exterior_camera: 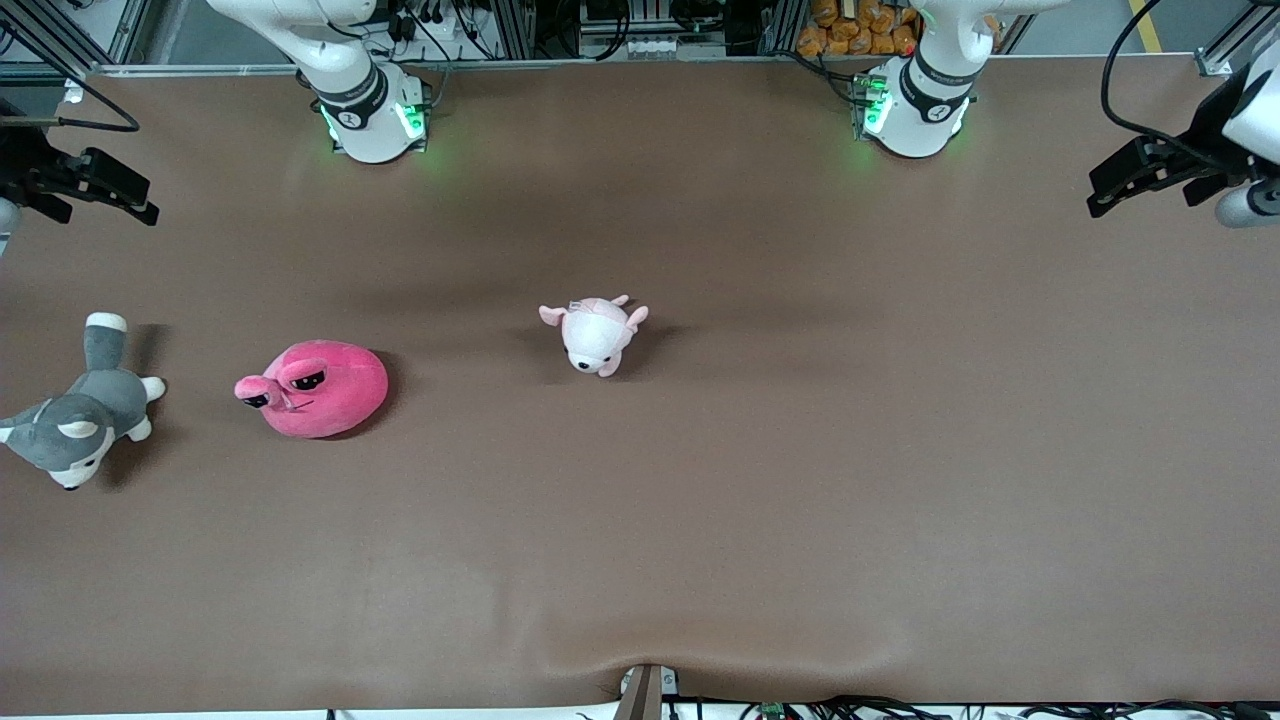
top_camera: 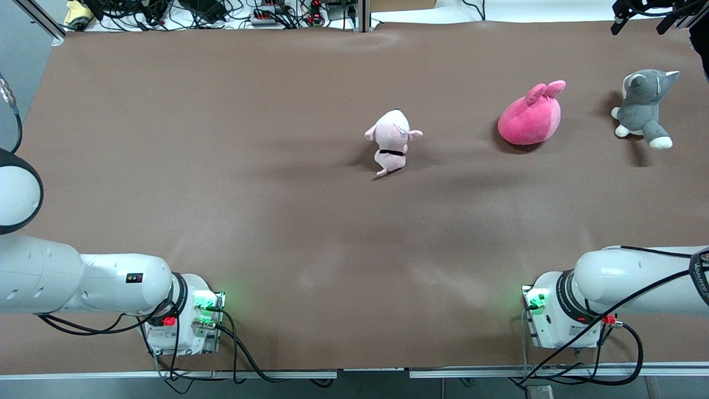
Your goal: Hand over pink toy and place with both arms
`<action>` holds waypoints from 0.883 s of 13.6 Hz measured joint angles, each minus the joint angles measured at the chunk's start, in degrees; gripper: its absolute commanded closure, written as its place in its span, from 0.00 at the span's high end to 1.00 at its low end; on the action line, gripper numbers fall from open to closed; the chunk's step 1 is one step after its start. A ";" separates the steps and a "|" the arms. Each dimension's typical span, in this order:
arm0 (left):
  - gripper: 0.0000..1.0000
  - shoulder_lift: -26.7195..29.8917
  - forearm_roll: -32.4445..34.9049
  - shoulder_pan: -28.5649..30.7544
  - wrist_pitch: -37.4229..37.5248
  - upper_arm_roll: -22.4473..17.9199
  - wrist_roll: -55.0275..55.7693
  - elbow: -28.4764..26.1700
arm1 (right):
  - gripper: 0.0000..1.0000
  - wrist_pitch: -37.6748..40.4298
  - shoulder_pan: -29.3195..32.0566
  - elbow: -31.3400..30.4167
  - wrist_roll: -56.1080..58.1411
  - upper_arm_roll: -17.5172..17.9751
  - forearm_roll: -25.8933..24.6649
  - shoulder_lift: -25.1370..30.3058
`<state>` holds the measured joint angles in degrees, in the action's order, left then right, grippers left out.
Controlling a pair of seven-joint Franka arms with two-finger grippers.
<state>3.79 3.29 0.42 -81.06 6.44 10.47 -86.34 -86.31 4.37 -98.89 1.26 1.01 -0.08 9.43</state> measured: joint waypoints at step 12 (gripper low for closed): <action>1.00 -0.01 0.00 -0.10 1.48 0.30 -0.47 0.44 | 1.00 -0.03 0.00 0.00 0.00 0.24 0.00 -0.14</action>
<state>3.78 3.29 0.32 -79.58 6.74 10.00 -85.90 -86.34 4.37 -98.89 1.26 1.25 -0.08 9.28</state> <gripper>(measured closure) 0.000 0.000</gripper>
